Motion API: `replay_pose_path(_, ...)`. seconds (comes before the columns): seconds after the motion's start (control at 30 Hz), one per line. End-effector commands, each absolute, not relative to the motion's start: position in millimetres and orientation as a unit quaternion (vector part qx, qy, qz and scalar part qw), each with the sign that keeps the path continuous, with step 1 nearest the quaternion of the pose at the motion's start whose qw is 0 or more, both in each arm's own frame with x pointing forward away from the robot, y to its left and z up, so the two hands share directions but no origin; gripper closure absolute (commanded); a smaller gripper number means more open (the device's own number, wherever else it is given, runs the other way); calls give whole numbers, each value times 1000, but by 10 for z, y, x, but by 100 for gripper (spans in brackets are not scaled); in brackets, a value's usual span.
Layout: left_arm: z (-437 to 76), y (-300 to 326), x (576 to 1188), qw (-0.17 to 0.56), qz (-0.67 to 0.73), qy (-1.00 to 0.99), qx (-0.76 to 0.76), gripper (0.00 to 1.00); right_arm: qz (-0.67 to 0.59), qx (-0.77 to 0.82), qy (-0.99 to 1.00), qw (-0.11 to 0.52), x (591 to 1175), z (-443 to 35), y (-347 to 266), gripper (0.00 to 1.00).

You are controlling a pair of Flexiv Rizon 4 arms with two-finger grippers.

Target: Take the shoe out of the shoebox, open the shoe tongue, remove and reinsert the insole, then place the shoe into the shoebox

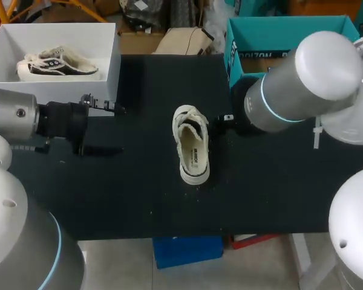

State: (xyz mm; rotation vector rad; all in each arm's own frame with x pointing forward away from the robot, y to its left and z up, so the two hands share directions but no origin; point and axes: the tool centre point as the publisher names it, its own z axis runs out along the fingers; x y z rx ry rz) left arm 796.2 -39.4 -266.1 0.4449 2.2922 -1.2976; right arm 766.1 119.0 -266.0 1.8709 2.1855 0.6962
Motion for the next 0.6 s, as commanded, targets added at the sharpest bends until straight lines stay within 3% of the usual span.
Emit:
replay_pose_path(0.03, -2671, -410, 7960, 235, -471, 835, 161, 0, 226, 631, 737, 88, 8004, -3047, 1551, 9)
replay_pose_path(0.07, -2671, -410, 7960, 235, -471, 835, 161, 0, 224, 629, 740, 85, 8048, -3082, 1598, 29)
replay_pose_path(0.13, -2671, -410, 7960, 235, -471, 835, 161, 0, 223, 629, 740, 81, 8124, -3170, 1660, 35)
replay_pose_path(0.2, -2671, -410, 7960, 235, -471, 835, 161, 0, 217, 632, 740, 78, 8192, -3251, 1713, 53)
replay_pose_path(0.6, -2671, -410, 7960, 235, -471, 835, 161, 0, 191, 628, 752, 61, 8586, -3790, 1937, 58)
